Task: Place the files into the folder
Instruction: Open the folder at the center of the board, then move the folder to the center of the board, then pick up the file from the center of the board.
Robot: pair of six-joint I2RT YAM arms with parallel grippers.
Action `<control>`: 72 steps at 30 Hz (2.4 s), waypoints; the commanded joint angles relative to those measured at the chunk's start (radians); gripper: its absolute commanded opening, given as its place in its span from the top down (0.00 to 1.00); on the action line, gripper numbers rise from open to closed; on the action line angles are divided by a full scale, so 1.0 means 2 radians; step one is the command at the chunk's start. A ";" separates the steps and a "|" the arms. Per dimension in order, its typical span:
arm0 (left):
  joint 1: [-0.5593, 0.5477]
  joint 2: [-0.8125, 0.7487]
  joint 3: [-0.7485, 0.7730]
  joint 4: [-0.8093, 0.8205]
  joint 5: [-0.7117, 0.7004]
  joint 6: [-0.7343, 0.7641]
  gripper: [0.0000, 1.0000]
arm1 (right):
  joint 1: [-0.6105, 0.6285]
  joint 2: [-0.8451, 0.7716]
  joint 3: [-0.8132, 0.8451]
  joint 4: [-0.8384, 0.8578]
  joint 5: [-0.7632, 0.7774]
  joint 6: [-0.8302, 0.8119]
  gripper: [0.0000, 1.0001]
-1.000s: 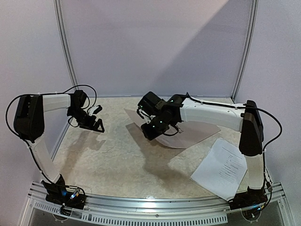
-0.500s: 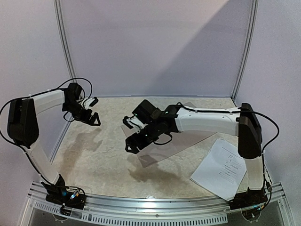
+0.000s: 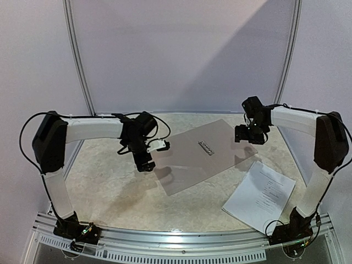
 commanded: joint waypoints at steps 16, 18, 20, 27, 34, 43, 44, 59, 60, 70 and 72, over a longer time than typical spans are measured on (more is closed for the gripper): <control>0.008 0.088 -0.038 0.095 -0.195 0.099 0.00 | -0.076 0.283 0.230 -0.127 -0.047 -0.131 0.22; 0.022 0.082 -0.042 0.093 -0.196 0.098 0.00 | -0.075 0.290 0.239 -0.156 -0.077 -0.134 0.26; 0.036 0.072 -0.046 0.092 -0.194 0.096 0.00 | -0.069 0.290 0.230 -0.168 -0.105 -0.134 0.28; 0.076 0.036 -0.066 0.087 -0.183 0.089 0.00 | -0.032 0.253 0.174 -0.140 -0.147 -0.117 0.31; 0.108 -0.011 -0.095 0.075 -0.173 0.082 0.00 | 0.010 0.252 0.167 -0.127 -0.149 -0.105 0.32; 0.123 -0.064 -0.085 0.054 -0.158 0.073 0.00 | -0.001 0.132 0.157 -0.118 0.018 -0.070 0.23; 0.123 -0.071 -0.084 0.054 -0.154 0.069 0.00 | -0.006 0.106 0.144 -0.122 0.040 -0.066 0.22; 0.121 -0.112 -0.103 0.057 -0.121 0.048 0.00 | -0.083 0.082 0.035 -0.145 0.020 -0.090 0.18; 0.121 -0.113 -0.105 0.057 -0.120 0.048 0.00 | -0.084 0.090 0.040 -0.149 0.022 -0.093 0.20; 0.120 -0.115 -0.108 0.060 -0.119 0.049 0.00 | -0.093 0.080 0.007 -0.132 -0.013 -0.091 0.58; 0.120 -0.114 -0.107 0.059 -0.118 0.048 0.00 | -0.093 0.076 0.002 -0.136 -0.011 -0.092 0.61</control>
